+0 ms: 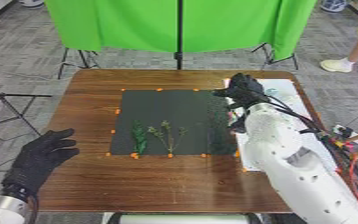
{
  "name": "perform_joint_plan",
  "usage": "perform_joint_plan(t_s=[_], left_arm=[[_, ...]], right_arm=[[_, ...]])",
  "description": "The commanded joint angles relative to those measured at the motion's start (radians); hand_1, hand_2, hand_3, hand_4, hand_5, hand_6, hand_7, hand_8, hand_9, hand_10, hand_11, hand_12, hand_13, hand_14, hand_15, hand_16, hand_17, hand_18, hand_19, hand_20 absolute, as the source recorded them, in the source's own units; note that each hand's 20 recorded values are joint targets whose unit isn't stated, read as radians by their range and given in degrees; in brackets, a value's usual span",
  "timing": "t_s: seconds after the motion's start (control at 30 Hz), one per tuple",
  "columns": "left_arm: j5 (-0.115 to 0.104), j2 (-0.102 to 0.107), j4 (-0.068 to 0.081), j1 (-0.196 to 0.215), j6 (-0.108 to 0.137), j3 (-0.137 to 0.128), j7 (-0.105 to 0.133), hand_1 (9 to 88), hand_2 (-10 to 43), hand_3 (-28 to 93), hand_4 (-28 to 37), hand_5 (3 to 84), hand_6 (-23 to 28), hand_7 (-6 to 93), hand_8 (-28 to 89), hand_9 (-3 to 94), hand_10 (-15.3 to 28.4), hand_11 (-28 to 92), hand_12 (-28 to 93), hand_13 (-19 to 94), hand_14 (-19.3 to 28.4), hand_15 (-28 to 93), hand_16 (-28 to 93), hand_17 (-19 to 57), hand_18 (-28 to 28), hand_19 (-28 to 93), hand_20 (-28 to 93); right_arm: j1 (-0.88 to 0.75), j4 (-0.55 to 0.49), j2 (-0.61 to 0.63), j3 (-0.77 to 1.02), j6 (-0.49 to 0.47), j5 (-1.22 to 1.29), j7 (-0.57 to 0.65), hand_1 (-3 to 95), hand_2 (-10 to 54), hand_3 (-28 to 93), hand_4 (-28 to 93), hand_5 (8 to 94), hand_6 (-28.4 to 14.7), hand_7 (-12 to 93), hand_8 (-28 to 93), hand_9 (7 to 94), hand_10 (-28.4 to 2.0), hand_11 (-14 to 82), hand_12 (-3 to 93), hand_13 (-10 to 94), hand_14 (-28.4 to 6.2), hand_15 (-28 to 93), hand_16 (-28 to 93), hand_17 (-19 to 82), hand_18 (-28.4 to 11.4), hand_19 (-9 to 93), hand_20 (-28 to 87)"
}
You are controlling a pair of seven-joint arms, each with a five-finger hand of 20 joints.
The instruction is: Arrange flowers
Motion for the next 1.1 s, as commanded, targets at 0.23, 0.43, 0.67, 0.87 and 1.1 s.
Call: perform_joint_plan(t_s=[0.23,0.43,0.67,0.87,1.1], left_arm=[[0.004,-0.002,0.004,0.009,-0.002,0.005,-0.01,29.0,7.6,73,-28.3,44.5,7.2,31.3,-14,41.5,17.3,46,19,36,20.8,70,-6,-2.8,24.6,66,-1],[0.003,-0.001,0.001,0.017,0.007,0.006,-0.006,29.0,7.6,73,-28.3,44.5,7.2,31.3,-14,41.4,17.3,46,19,36,20.9,70,-6,-2.8,24.6,66,-1],[0.003,0.002,0.003,0.013,0.008,0.008,-0.002,29.0,7.6,73,-28.3,44.6,7.3,31.2,-14,41.4,17.3,46,19,36,20.9,70,-6,-2.8,24.6,66,-1],[0.004,0.0,0.002,0.014,0.01,0.01,0.001,29.0,7.6,73,-28.3,44.5,7.2,31.2,-14,41.4,17.3,46,19,36,20.9,70,-6,-2.8,24.6,66,-1],[0.005,-0.002,0.004,0.01,0.008,0.012,-0.002,29.0,7.6,73,-28.3,44.5,7.2,31.2,-14,41.5,17.2,46,19,36,20.8,70,-6,-2.8,24.5,66,-1]], right_arm=[[0.002,0.125,0.077,-0.035,-0.134,-0.068,0.064,22.1,-9.5,73,-28,43.8,-7.2,64,-26,50.1,-14.8,63.9,33.2,49,-12.5,76,24,24,-18.6,78,24],[-0.008,0.122,0.078,-0.034,-0.127,-0.064,0.065,22.4,-9.5,73,-28,45.1,-6.9,64,-26,51.3,-14.8,64.8,33.5,50,-12.4,77,25,24,-18.6,78,25],[0.006,0.145,0.076,-0.046,-0.162,-0.056,0.072,20.5,-9.5,75,-28,46.1,-6.7,64,-26,52.1,-14.7,64.4,33.7,51,-12.5,77,25,24,-18.6,78,25],[0.014,0.175,0.066,-0.064,-0.197,-0.028,0.063,20.0,-9.5,75,-28,46.1,-6.7,62,-26,52.2,-14.7,64.0,33.8,51,-12.6,77,25,24,-18.8,78,26],[0.024,0.201,0.065,-0.125,-0.293,-0.067,0.039,23.5,-9.5,77,-28,48.4,-5.9,62,-25,54.9,-14.2,63.5,33.1,54,-11.9,76,24,24,-18.7,78,25]])
